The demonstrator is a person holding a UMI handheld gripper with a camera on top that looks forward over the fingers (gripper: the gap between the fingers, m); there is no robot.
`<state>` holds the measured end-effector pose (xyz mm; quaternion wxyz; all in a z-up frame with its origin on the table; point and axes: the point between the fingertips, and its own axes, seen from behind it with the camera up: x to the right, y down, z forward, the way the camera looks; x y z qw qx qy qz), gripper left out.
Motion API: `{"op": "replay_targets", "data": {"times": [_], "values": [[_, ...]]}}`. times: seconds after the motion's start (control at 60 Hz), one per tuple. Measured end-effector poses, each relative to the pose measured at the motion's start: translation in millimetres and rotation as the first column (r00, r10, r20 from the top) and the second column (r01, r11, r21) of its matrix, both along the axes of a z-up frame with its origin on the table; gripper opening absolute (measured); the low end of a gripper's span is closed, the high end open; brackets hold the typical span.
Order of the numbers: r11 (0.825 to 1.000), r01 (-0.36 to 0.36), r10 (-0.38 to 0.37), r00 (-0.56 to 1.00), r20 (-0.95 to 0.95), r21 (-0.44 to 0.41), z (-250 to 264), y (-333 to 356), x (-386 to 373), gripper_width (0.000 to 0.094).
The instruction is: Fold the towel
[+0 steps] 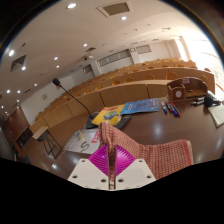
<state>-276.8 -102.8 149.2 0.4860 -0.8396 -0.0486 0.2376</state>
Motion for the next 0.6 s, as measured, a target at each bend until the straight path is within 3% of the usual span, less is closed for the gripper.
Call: {"op": "replay_targets", "data": {"times": [0.183,0.467,0.533,0.6], "values": [[0.994,0.098,-0.096,0.995,0.032,-0.038,-27.1,21.3,85.0,0.0049],[0.960,0.224,-0.208,0.972,0.110,-0.166,-108.3,35.9,185.5,0.0069],[0.952,0.247,-0.232,0.967,0.104,-0.180,-113.5,36.2,204.9,0.0167],[0.939,0.310,-0.287,0.944,0.161,-0.146,-111.5,38.9,240.9,0.0359]]}}
